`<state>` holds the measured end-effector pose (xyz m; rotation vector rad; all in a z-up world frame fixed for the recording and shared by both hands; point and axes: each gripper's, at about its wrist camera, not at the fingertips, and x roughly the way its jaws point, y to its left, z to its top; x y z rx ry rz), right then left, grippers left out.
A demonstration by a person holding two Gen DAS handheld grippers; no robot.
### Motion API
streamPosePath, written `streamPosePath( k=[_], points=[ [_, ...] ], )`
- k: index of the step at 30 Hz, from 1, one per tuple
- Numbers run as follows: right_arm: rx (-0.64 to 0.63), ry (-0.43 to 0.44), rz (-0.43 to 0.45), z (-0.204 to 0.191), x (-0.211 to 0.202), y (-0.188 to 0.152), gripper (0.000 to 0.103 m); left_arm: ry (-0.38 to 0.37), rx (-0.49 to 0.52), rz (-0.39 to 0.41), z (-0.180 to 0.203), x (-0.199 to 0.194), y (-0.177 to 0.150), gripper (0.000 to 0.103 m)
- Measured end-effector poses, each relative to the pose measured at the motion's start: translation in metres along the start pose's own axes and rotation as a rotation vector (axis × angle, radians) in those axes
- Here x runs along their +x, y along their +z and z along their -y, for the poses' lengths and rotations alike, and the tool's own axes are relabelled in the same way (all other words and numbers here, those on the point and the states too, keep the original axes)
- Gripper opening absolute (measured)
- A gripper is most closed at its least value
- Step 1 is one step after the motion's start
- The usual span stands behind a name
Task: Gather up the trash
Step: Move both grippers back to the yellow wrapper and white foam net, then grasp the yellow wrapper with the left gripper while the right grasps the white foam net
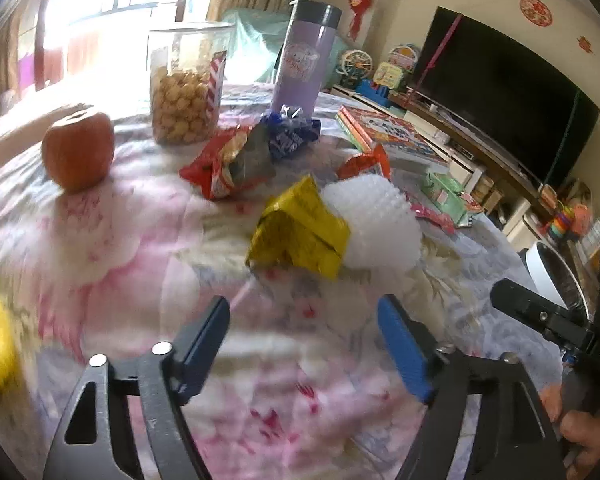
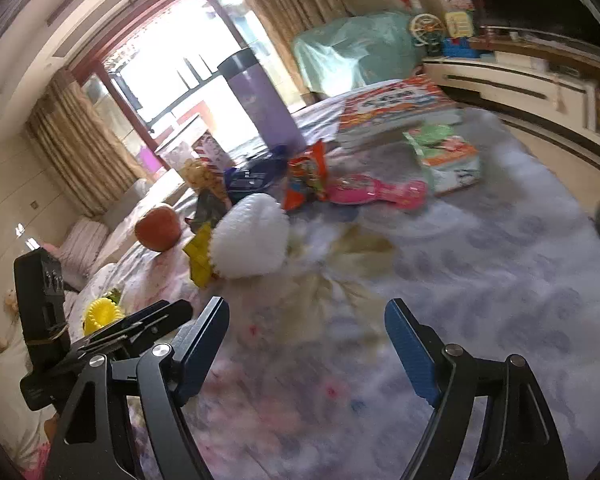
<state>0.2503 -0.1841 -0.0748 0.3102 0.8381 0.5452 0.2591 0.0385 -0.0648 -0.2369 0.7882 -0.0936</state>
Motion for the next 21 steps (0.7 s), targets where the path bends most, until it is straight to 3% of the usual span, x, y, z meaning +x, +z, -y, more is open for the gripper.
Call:
streamPosePath(
  k=[3,7,11,15,17,18,19,21],
  points=[
    [-0.012,0.035,-0.010,-0.008,0.014,0.008,0.079,-0.011,0.022,0.000,-0.010,0.011,0.011,0.077],
    [-0.013,0.077,-0.040,-0.015,0.034,0.017,0.063,-0.022,0.043,-0.017,-0.020,0.027,0.020,0.077],
    [0.020,0.119,-0.085,-0.013,0.060,0.027,0.055,-0.045,0.064,-0.024,-0.021,0.040,0.026,0.077],
    [0.066,0.165,-0.123,-0.007,0.078,0.031,0.031,-0.065,0.090,-0.036,-0.018,0.054,0.031,0.074],
    [0.079,0.180,-0.126,-0.004,0.080,0.031,0.025,-0.076,0.115,-0.046,-0.014,0.061,0.031,0.061],
    [0.084,0.184,-0.125,-0.003,0.080,0.030,0.017,-0.083,0.126,-0.057,-0.012,0.065,0.031,0.050],
    [0.085,0.185,-0.126,-0.002,0.080,0.031,0.016,-0.089,0.136,-0.068,-0.009,0.068,0.031,0.039],
    [0.082,0.189,-0.118,-0.001,0.076,0.029,0.013,-0.087,0.156,-0.073,-0.005,0.072,0.031,0.030]
  ],
)
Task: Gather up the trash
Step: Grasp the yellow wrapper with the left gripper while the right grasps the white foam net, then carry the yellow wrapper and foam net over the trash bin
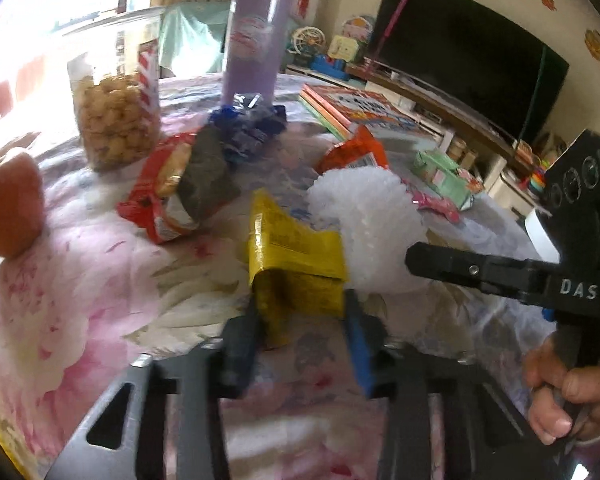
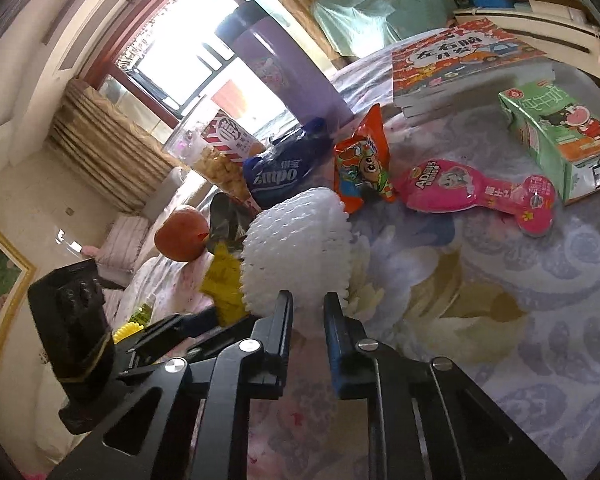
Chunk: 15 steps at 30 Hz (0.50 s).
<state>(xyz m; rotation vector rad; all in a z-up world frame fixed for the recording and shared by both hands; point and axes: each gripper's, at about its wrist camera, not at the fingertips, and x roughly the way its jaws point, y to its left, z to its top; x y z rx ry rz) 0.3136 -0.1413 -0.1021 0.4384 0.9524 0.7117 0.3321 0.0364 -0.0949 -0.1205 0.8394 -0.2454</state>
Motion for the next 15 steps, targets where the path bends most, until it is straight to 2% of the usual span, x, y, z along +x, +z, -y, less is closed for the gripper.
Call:
streamPosePath(
  k=[3,4,9,15],
  points=[
    [-0.006,0.004,0.020,-0.001,-0.012,-0.003,0.011,0.010,0.008,0.015,0.002,-0.003,0.000,0.023],
    [-0.008,0.006,0.025,-0.002,-0.014,-0.004,0.010,0.009,0.003,0.020,0.002,-0.004,-0.001,0.014],
    [-0.020,-0.004,0.068,-0.003,-0.038,-0.011,0.010,0.010,-0.026,0.037,0.007,-0.017,-0.009,0.012],
    [-0.044,-0.059,0.115,0.000,-0.069,-0.022,0.010,-0.032,-0.036,0.064,0.029,-0.038,-0.021,0.012]
  ],
)
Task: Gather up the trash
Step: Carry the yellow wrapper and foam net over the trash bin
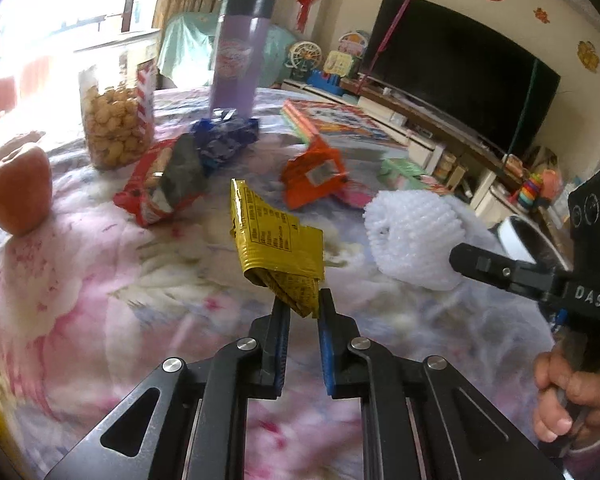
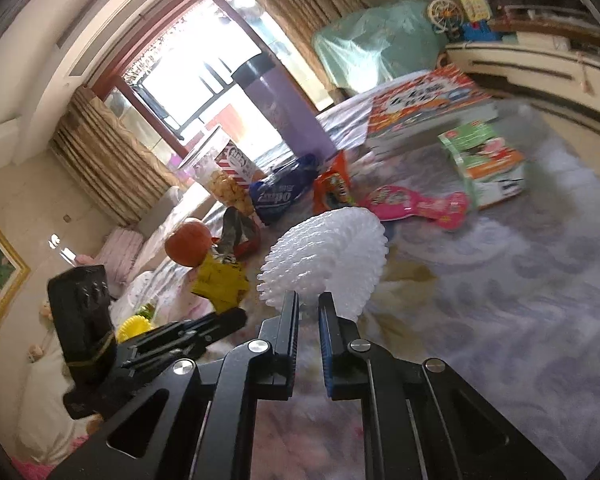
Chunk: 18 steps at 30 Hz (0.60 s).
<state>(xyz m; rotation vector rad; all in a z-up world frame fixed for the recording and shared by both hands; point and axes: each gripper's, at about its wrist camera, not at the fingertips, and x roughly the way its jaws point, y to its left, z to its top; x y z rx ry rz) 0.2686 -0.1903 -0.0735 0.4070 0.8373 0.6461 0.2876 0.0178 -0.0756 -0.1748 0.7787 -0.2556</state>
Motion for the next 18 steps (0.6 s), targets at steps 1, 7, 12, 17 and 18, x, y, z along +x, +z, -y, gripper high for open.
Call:
streamPosePath(
  k=[1,7,12,17,18],
  points=[
    [-0.006,-0.015,0.008,0.001,-0.007,-0.002,0.010,-0.013,0.002,0.001,0.007,-0.002,-0.001,0.012],
    [-0.043,-0.109,0.058,0.010,-0.045,-0.012,0.010,-0.073,0.036,-0.011,0.041,-0.005,-0.007,0.011],
    [-0.037,-0.166,0.092,0.024,-0.075,-0.021,0.010,-0.116,0.066,-0.028,0.068,0.003,-0.007,0.011],
    [-0.019,-0.218,0.122,0.043,-0.106,-0.028,0.010,-0.157,0.103,-0.040,0.093,0.013,0.000,0.011],
    [-0.014,-0.229,0.129,0.047,-0.113,-0.029,0.010,-0.164,0.109,-0.041,0.096,0.015,0.001,0.011]
  ],
)
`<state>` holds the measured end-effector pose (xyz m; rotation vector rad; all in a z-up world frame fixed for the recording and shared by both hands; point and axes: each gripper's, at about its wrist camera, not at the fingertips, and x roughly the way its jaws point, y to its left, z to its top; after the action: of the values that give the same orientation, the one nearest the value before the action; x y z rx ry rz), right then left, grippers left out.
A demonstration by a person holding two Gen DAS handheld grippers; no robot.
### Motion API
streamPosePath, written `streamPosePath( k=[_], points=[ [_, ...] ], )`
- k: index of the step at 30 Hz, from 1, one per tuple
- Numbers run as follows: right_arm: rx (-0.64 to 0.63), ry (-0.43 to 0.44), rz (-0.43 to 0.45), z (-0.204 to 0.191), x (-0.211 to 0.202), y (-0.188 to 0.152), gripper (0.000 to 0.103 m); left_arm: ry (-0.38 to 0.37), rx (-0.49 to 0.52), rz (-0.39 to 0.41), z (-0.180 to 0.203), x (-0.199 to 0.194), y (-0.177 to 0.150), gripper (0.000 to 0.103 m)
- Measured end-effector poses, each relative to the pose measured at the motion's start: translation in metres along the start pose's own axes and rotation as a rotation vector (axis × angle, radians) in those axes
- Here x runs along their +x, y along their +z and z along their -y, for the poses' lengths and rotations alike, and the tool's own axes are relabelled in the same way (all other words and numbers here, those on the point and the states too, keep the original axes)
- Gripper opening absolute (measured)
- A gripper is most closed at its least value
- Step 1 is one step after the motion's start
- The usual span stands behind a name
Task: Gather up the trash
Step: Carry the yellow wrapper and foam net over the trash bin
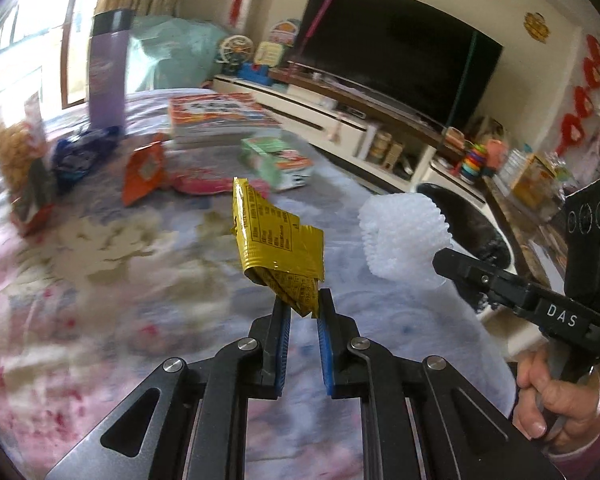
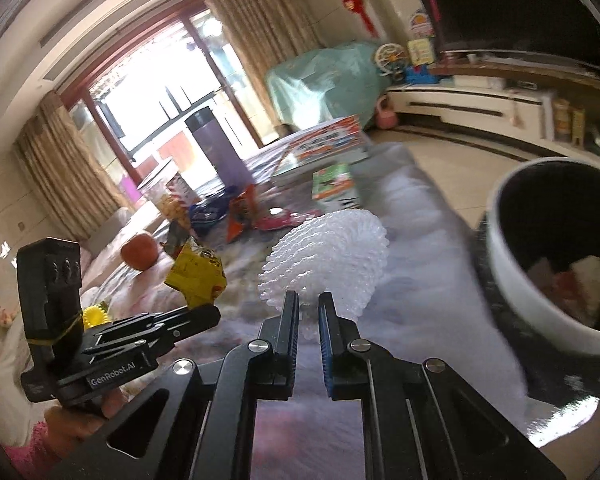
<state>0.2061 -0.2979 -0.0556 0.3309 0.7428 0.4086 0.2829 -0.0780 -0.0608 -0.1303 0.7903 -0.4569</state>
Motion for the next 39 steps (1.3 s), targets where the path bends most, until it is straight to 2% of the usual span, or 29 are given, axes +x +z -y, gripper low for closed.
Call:
streamPosePath(
  k=[16,39],
  points=[
    [0.064,-0.108,0.086,0.054,-0.061,-0.002,0.010,-0.076,0.102,-0.033,0.067,0.039,0.019,0.011],
    [0.150,-0.192,0.141,0.107,-0.094,0.001,0.010,-0.133,0.215,-0.093,0.129,0.099,0.049,0.011]
  ],
)
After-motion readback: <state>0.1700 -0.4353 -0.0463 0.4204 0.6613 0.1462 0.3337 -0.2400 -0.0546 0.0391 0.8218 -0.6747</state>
